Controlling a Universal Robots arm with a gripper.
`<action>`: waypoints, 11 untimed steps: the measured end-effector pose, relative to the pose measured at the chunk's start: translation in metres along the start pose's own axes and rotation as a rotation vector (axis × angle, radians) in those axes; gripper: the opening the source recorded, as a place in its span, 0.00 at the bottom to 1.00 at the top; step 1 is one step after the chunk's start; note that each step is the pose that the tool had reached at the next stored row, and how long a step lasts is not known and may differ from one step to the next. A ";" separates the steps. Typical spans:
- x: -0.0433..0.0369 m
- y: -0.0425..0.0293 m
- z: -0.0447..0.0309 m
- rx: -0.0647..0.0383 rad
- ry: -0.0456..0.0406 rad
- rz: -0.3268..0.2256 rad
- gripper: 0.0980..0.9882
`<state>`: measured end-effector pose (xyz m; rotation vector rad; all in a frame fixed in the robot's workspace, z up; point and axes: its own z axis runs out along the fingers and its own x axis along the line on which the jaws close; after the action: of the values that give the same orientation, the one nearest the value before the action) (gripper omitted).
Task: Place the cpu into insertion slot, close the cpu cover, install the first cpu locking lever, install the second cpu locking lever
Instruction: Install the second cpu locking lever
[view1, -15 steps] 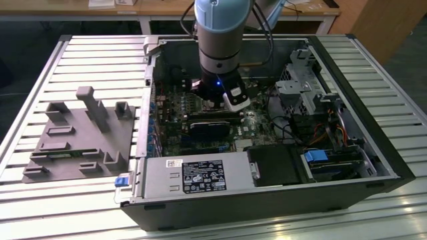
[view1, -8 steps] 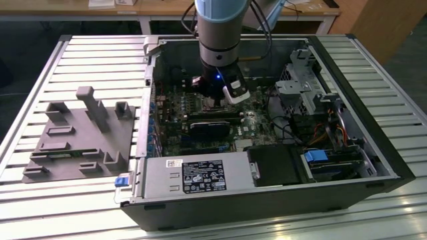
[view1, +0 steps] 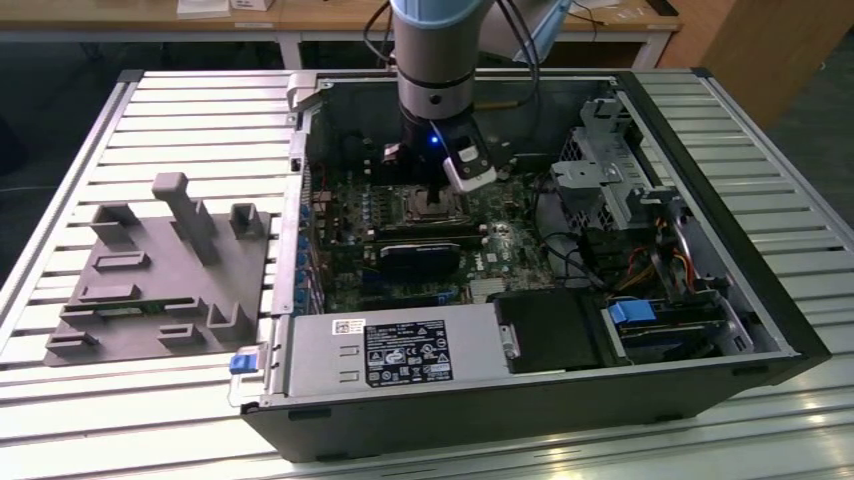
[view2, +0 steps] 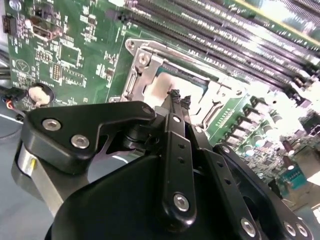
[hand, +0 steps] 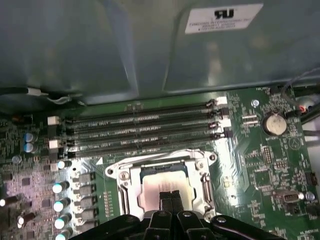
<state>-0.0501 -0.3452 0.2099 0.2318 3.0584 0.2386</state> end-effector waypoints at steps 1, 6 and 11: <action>0.0000 0.0004 -0.0005 0.001 0.0000 0.000 0.00; -0.0004 0.0023 -0.0094 0.001 -0.0002 0.000 0.00; -0.0008 0.0038 -0.0182 0.001 -0.0009 0.000 0.00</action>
<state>-0.0502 -0.3443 0.2285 0.2315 3.0577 0.2367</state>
